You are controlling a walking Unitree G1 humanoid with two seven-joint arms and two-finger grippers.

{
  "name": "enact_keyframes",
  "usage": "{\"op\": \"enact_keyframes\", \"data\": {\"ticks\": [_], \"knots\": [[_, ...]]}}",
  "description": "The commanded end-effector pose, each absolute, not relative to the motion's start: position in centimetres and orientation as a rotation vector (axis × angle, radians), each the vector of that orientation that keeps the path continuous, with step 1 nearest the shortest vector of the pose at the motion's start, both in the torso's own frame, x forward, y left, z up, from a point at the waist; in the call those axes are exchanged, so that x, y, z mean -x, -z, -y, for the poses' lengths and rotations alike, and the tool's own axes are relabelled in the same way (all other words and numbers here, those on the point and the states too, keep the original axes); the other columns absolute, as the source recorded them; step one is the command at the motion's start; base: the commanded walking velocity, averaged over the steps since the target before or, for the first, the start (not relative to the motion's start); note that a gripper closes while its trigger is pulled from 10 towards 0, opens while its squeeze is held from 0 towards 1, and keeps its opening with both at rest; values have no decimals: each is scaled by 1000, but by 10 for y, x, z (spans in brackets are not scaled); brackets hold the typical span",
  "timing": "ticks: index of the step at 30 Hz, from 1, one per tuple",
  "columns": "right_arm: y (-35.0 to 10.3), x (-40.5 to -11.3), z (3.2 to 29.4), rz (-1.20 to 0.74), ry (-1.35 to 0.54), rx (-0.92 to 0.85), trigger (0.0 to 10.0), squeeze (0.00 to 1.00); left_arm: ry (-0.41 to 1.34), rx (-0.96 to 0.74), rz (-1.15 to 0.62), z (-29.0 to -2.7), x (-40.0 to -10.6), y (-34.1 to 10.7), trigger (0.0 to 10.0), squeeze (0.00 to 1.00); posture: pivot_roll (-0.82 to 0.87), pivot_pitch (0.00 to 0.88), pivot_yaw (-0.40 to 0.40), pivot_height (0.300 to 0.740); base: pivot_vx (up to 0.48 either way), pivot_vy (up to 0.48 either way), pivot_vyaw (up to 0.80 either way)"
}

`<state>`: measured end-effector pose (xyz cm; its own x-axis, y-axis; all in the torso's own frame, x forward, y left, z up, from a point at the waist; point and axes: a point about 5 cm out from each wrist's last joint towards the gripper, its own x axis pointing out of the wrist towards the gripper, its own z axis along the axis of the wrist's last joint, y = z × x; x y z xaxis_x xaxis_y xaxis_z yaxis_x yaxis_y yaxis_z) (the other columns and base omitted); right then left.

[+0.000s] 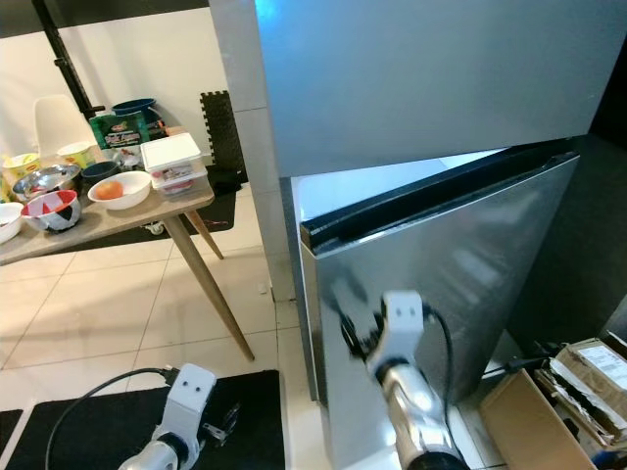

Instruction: Restocking fridge

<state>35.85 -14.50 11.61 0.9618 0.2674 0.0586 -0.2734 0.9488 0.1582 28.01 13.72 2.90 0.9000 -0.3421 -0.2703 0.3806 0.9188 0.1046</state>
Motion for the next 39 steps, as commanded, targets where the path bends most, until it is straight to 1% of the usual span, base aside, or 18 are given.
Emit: {"op": "enact_keyframes", "data": {"ticks": [1, 3, 4, 6, 8, 9, 10, 12, 14, 16, 20, 25, 26, 28, 29, 33, 36, 39], "knots": [[-109, -356, 137, 11, -310, -177, 10000, 0, 402, -139, -249, -137, -273, -31, 10000, 0, 28, 144, 70, 707, 0, 0, 0], [-111, -357, 134, 11, -327, -174, 10000, 0, 428, -137, -239, -134, -268, -33, 10000, 0, 28, 144, 64, 707, 0, 0, 0], [-118, -362, 115, 10, -378, -173, 10000, 0, 446, -152, -225, -134, -261, -35, 10000, 0, 27, 146, 62, 707, 0, 0, 0], [-121, -364, 107, 11, -395, -173, 10000, 0, 444, -154, -224, -134, -259, -36, 10000, 0, 27, 146, 62, 707, 0, 0, 0], [-140, -368, 71, 48, -488, -200, 10000, 0, 418, -150, -227, -138, -257, -37, 10000, 0, 24, 144, 69, 707, 0, 0, 0], [-156, -366, 43, 91, -592, -235, 10000, 0, 412, -154, -231, -139, -256, -37, 10000, 0, 26, 144, 73, 707, 0, 0, 0], [-178, -359, 11, 160, -722, -270, 10000, 0, 420, -162, -229, -139, -255, -38, 10000, 0, 27, 144, 74, 707, 0, 0, 0], [-212, -343, -29, 277, -913, -354, 10000, 0, 437, -175, -229, -137, -254, -40, 10000, 0, 33, 139, 74, 707, 0, 0, 0], [-249, -323, -54, 401, -1069, -479, 10000, 0, 438, -180, -228, -137, -255, -44, 10000, 0, 38, 137, 71, 707, 0, 0, 0], [-260, -317, -60, 438, -1115, -519, 10000, 0, 435, -181, -228, -137, -256, -46, 10000, 0, 37, 136, 70, 707, 0, 0, 0], [-245, -327, -49, 414, -1050, -439, 10000, 0, 423, -185, -236, -139, -257, -48, 10000, 0, 31, 135, 70, 707, 0, 0, 0], [-177, -350, 11, 201, -803, -306, 10000, 0, 416, -192, -269, -139, -252, -43, 10000, 0, 28, 135, 72, 707, 0, 0, 0], [-177, -350, 11, 201, -803, -306, 10000, 0, 416, -192, -269, -139, -252, -43, 10000, 0, 28, 135, 72, 707, 0, 0, 0], [-138, -349, 48, 73, -688, -242, 10000, 0, 411, -178, -298, -139, -248, -38, 10000, 0, 26, 134, 77, 707, 0, 0, 0], [-138, -349, 48, 73, -688, -242, 10000, 0, 411, -178, -298, -139, -248, -38, 10000, 0, 26, 134, 77, 707, 0, 0, 0], [-77, -327, 101, -142, -582, -197, 10000, 0, 341, -136, -372, -150, -245, -25, 10000, 0, 25, 127, 82, 707, 0, 0, 0], [-54, -316, 117, -236, -548, -133, 10000, 0, 315, -148, -397, -156, -243, -19, 10000, 0, 20, 124, 86, 707, 0, 0, 0], [0, -283, 155, -490, -439, 47, 10000, 0, 256, -199, -474, -165, -238, -6, 10000, 0, 18, 112, 89, 707, 0, 0, 0]]}}
